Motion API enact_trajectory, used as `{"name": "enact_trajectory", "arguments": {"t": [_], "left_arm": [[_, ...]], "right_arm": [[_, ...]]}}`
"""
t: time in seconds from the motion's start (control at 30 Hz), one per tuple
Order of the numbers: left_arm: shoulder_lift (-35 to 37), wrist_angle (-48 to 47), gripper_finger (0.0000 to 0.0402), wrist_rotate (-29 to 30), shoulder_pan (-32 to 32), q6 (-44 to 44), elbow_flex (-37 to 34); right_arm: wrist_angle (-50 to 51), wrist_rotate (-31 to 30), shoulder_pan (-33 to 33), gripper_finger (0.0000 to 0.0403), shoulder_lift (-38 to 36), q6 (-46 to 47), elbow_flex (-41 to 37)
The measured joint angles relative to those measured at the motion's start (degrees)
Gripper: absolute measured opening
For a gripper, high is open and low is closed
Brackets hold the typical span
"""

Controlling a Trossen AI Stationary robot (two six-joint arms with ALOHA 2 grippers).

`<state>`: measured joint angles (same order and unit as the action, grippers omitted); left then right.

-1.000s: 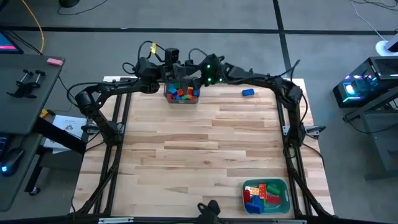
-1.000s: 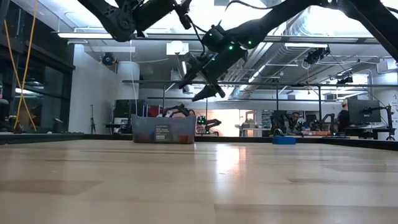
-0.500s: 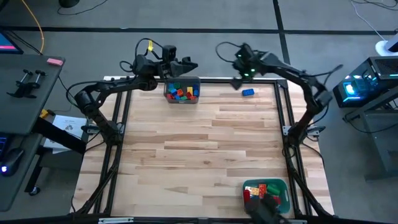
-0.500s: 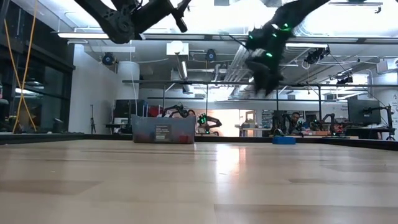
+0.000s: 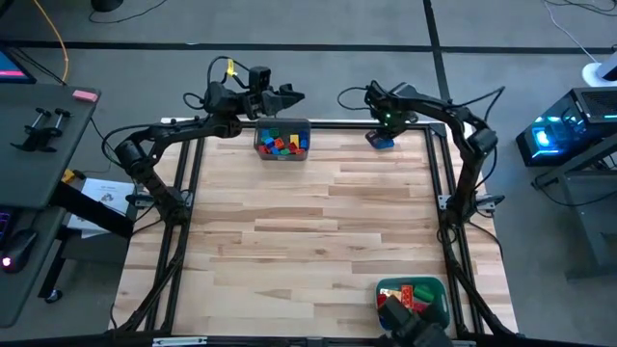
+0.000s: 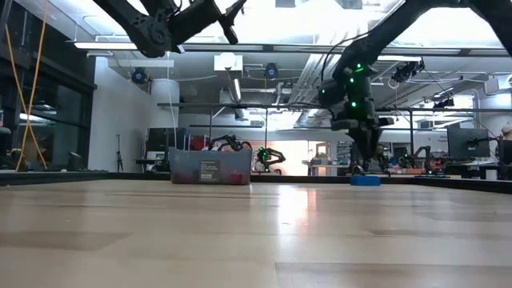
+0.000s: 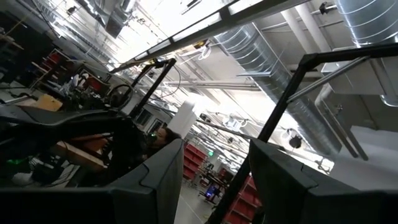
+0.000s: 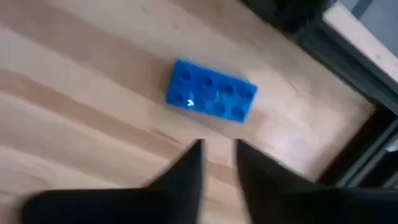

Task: Sort blocks by size
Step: Put the blue game piece into the black bin

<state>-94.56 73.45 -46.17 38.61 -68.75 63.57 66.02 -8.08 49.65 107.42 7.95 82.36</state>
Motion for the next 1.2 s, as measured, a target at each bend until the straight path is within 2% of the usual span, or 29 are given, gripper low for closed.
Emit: {"name": "enact_trajectory", "arguments": {"t": [0.07, 0.13, 0.37, 0.6, 0.73, 0.87, 1.0, 1.2], "left_arm": [[0.0, 0.0, 0.0171, 0.0, 0.0, 0.0, 0.0], [0.0, 0.0, 0.0171, 0.0, 0.0, 0.0, 0.0], [0.0, 0.0, 0.0171, -0.1, 0.0, 0.0, 0.0], [0.0, -0.1, 0.0171, -2.2, 0.1, 0.1, 0.0], [0.0, -0.1, 0.0171, -2.3, 0.1, 1.7, 0.0], [0.0, -0.2, 0.0171, -2.3, 0.1, 1.6, 0.0], [0.0, -0.2, 0.0171, -2.3, 0.1, 1.5, 0.0], [0.0, -0.2, 0.0171, -2.3, 0.1, 1.5, 0.0]], "right_arm": [[-1.8, 0.2, -0.2, 0.0041, -0.1, 2.2, 0.0], [-2.3, 0.2, -0.2, 0.0018, -0.5, 4.9, 0.0], [-4.2, 0.5, -0.9, 0.0005, -0.6, 12.8, -2.5], [-15.7, 1.6, -3.2, 0.0001, -6.5, 19.7, -13.1], [-26.8, -2.5, -5.0, 0.0001, -12.4, 27.0, -21.4], [-33.3, -7.8, -5.2, 0.0001, -13.9, 32.9, -27.3], [-39.5, -12.8, -5.4, 0.0001, -13.9, 36.0, -30.7], [-43.2, -13.7, -5.4, 0.0000, -13.9, 35.6, -31.6]]}}
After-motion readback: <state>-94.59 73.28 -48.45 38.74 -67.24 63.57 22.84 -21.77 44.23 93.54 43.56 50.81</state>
